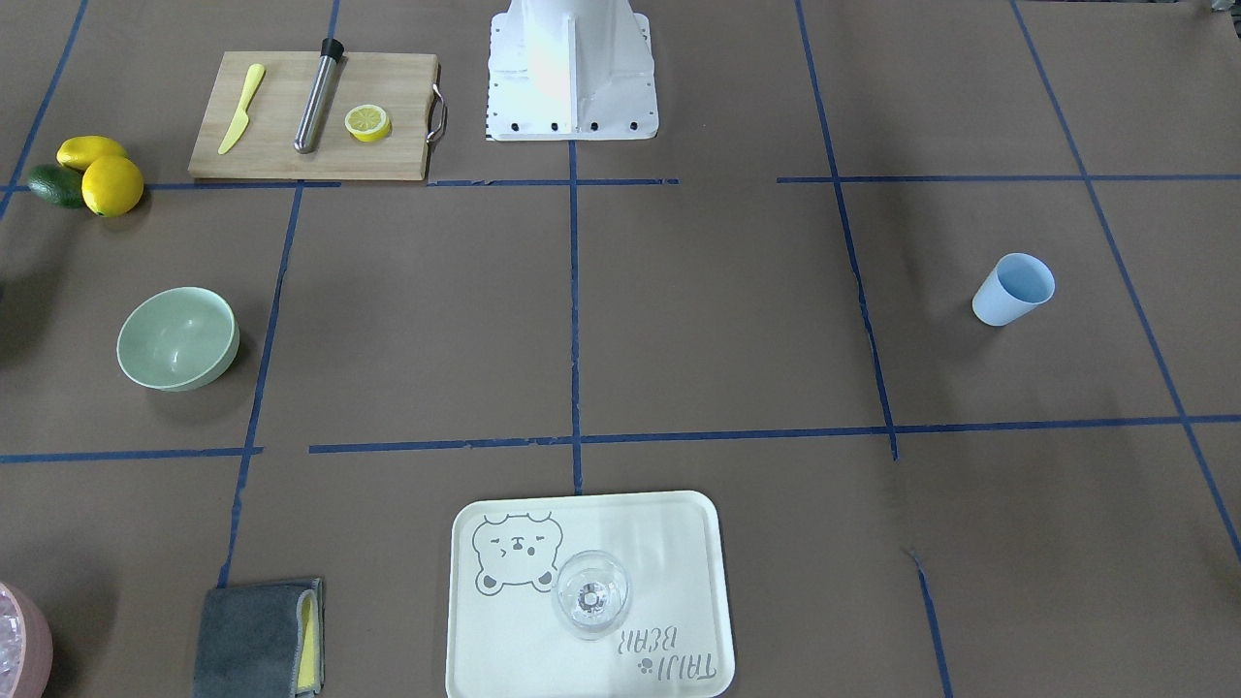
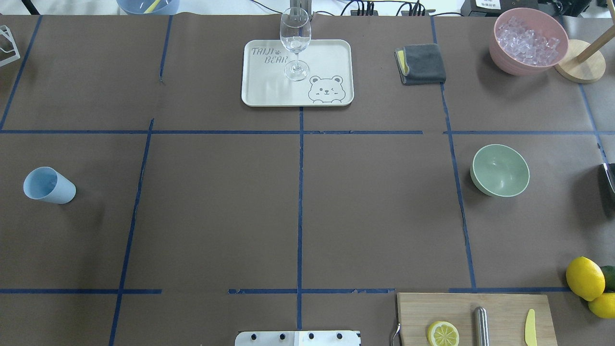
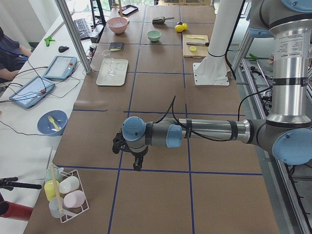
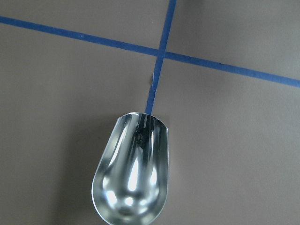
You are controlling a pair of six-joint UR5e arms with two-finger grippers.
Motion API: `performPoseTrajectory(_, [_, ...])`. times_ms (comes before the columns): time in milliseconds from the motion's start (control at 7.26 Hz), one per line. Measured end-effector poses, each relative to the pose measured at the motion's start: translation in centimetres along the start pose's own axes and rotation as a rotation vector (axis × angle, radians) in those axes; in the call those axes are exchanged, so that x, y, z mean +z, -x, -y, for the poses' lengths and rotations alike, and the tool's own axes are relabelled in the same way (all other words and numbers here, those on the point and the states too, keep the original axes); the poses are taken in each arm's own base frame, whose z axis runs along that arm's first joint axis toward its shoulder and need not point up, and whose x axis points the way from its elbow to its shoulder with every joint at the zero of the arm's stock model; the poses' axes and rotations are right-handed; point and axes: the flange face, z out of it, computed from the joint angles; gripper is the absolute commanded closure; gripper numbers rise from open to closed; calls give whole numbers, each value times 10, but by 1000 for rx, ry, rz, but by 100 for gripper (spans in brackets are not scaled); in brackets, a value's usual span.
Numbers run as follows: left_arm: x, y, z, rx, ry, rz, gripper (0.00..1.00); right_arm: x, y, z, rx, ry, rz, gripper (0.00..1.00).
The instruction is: Pour ice into bowl
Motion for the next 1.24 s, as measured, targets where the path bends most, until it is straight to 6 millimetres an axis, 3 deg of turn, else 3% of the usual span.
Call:
performPoseTrajectory(276, [-1,-2,0,3,-3,-3,0,-10,34,15,-42,-93,94,0])
performPoseTrajectory(551, [-2,-3,1,6,-5,-5,0,0,98,33,10,-99,126,0])
performPoseTrajectory(965, [-4,-5,1,11,-10,-6,0,69,210,47,104,-66,36,0])
performPoseTrajectory(1240, [-6,-7,2,14,-14,-6,0,105,248,43,137,-65,-13,3])
